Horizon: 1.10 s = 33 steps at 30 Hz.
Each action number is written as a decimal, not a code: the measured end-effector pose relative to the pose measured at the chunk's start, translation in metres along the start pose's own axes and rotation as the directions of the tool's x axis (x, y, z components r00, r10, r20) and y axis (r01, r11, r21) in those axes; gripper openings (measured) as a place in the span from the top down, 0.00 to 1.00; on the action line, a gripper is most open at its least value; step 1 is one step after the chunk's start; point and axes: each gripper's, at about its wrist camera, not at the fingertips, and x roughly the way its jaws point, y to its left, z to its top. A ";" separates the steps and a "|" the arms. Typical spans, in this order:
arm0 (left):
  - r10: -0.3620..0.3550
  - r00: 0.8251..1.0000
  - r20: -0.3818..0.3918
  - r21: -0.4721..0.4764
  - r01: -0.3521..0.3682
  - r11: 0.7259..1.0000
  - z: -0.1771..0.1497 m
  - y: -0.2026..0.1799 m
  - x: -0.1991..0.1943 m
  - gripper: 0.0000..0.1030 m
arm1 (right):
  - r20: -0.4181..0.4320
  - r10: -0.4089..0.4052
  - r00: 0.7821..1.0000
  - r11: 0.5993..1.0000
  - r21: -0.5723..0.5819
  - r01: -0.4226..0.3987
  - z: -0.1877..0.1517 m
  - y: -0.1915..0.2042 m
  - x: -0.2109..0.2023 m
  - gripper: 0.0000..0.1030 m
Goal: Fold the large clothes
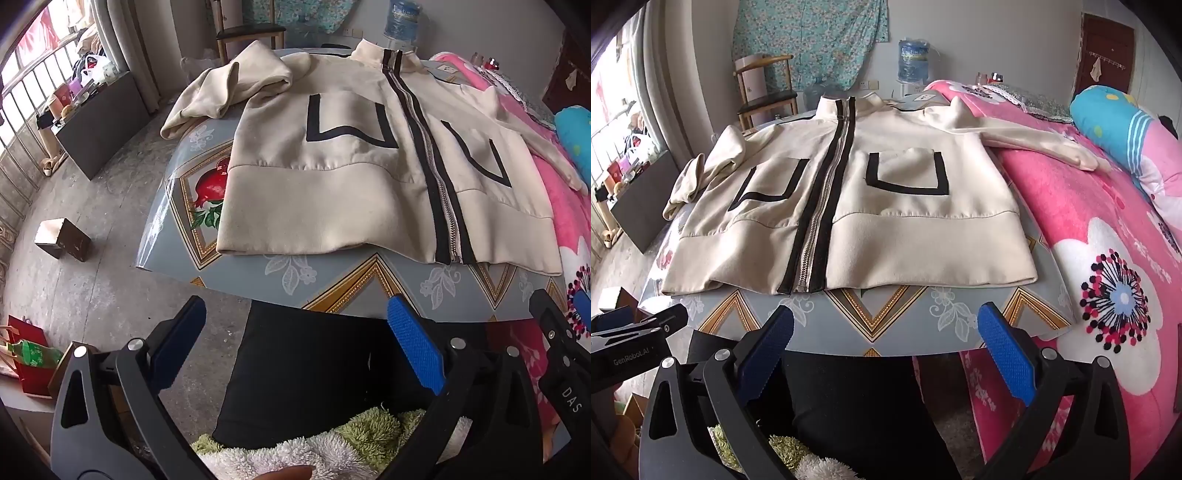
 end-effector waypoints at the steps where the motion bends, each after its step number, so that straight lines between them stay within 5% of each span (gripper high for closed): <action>1: 0.000 1.000 0.001 0.000 0.000 1.000 0.000 0.000 0.000 0.08 | 0.000 -0.001 1.000 1.000 0.002 0.001 0.000 0.000 0.000 0.06; 12: 0.016 1.000 0.003 -0.006 -0.016 1.000 0.003 -0.021 -0.006 0.08 | -0.010 0.002 1.000 1.000 0.007 -0.002 -0.001 -0.003 0.002 0.06; 33: -0.009 1.000 0.005 -0.003 0.009 1.000 0.005 -0.001 -0.003 0.08 | -0.030 -0.010 0.999 1.000 -0.001 0.010 0.003 0.000 0.005 0.06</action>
